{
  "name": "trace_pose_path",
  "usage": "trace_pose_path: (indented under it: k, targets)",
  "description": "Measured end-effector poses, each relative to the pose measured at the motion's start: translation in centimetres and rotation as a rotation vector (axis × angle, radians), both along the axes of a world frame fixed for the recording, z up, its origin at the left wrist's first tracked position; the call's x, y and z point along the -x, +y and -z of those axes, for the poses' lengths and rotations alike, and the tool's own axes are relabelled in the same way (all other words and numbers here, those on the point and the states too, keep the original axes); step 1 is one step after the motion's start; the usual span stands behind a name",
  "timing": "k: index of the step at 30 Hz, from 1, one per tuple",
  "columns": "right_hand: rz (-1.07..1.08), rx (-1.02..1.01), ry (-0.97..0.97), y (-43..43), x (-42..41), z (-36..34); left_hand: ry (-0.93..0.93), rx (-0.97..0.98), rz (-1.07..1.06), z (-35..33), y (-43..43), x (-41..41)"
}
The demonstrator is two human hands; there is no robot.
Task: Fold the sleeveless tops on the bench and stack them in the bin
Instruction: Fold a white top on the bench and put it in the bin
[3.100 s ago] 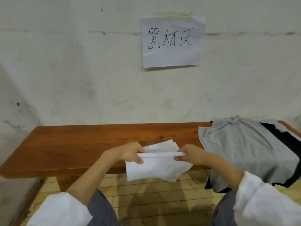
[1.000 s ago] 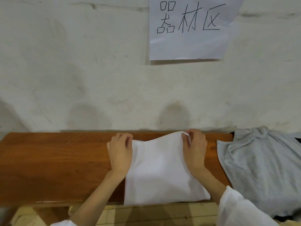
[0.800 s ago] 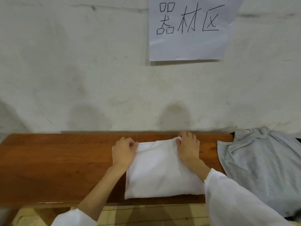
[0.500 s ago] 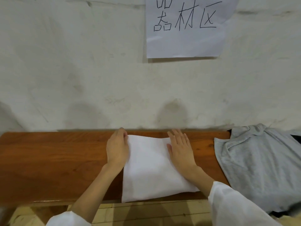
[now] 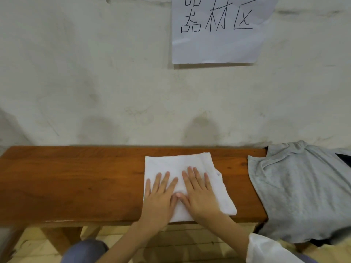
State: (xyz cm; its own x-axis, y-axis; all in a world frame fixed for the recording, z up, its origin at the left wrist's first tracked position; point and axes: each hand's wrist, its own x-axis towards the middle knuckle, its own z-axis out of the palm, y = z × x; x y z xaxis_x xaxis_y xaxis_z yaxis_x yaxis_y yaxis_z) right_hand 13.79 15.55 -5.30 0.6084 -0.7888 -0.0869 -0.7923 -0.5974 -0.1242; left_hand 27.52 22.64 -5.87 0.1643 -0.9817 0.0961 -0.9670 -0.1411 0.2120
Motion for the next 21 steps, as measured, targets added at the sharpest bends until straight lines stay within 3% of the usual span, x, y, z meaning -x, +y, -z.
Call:
trace_pose_path:
  k: [2,7,10,12,14,16,18,21]
  targets:
    - [0.039,0.015,-0.016,-0.5,0.8,0.5,-0.075,-0.084,-0.059,0.8,0.5,-0.7]
    - [0.113,-0.004,-0.001,-1.6,1.6,0.1,-0.001,-0.270,-0.096,0.1,0.4,-1.1]
    - [0.114,-0.138,-0.124,-1.8,2.0,-0.9,0.066,-0.219,-0.077,-0.8,0.3,-1.3]
    - [0.160,-0.194,-0.314,-1.3,3.0,-2.5,0.319,-0.080,-0.148,-1.5,0.4,-1.7]
    - [0.256,-0.089,-0.411,-0.5,4.7,-3.3,0.627,0.180,-0.395,-2.0,1.4,-2.2]
    - [0.388,-0.001,-0.371,0.0,6.4,-3.3,0.489,0.263,-0.636,-2.3,2.7,-2.4]
    - [0.502,-0.009,-0.319,0.3,7.5,-3.3,0.316,0.056,-0.671,-2.5,3.7,-2.0]
    - [0.581,-0.096,-0.297,0.5,7.7,-3.7,0.226,-0.160,-0.609,-3.3,3.9,-0.8]
